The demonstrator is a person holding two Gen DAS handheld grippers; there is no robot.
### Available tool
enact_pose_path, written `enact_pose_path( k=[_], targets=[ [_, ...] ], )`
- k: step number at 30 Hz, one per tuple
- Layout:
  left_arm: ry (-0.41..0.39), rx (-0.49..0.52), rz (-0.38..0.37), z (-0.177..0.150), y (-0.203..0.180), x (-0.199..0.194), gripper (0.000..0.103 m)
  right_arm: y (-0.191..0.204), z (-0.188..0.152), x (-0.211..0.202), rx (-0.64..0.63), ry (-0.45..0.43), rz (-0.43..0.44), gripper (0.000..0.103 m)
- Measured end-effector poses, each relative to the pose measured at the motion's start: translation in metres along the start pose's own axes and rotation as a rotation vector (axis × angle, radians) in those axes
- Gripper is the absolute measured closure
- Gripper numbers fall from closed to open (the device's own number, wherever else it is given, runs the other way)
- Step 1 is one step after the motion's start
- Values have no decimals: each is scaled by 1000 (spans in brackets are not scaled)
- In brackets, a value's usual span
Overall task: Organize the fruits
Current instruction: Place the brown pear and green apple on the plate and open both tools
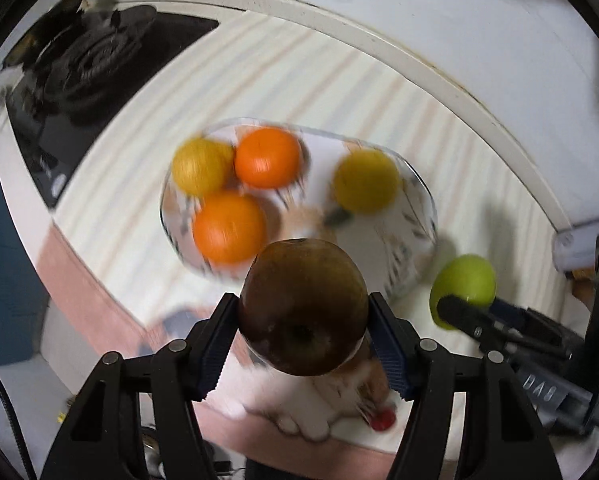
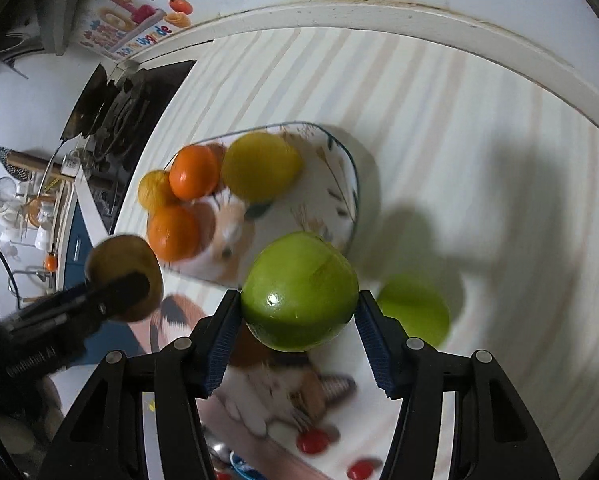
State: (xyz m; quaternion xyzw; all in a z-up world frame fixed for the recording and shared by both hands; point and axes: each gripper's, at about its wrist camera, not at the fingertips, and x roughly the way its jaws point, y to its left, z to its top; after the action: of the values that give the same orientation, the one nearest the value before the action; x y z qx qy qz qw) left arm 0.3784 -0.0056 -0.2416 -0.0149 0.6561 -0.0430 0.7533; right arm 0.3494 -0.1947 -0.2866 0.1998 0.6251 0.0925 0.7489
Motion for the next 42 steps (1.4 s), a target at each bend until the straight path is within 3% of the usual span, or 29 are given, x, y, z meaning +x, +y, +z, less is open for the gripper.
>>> enact_pose_path(
  k=[6, 16, 19, 21, 22, 26, 32, 42],
  targets=[
    [77, 41, 43, 49, -3, 37, 41, 6, 24, 46, 20, 65, 14, 43],
    [179, 58, 24, 72, -15, 72, 40, 11, 25, 75, 53, 108, 94, 41],
    [156, 55, 30, 76, -17, 69, 39, 8, 26, 66, 56, 82, 117, 23],
    [124, 59, 41, 79, -17, 62, 23, 9, 26, 57, 44, 71, 88, 11],
    [114, 54, 36, 81, -17, 59, 12, 9, 26, 53, 42, 68, 70, 10],
    [74, 44, 55, 78, -11, 45, 12, 11, 24, 39, -7, 53, -58, 10],
    [9, 11, 88, 58, 4, 21, 12, 12, 15, 17, -61, 15, -175, 9],
    [-89, -54, 111, -12, 22, -14, 12, 13, -12, -20, -144, -26, -293, 9]
  ],
)
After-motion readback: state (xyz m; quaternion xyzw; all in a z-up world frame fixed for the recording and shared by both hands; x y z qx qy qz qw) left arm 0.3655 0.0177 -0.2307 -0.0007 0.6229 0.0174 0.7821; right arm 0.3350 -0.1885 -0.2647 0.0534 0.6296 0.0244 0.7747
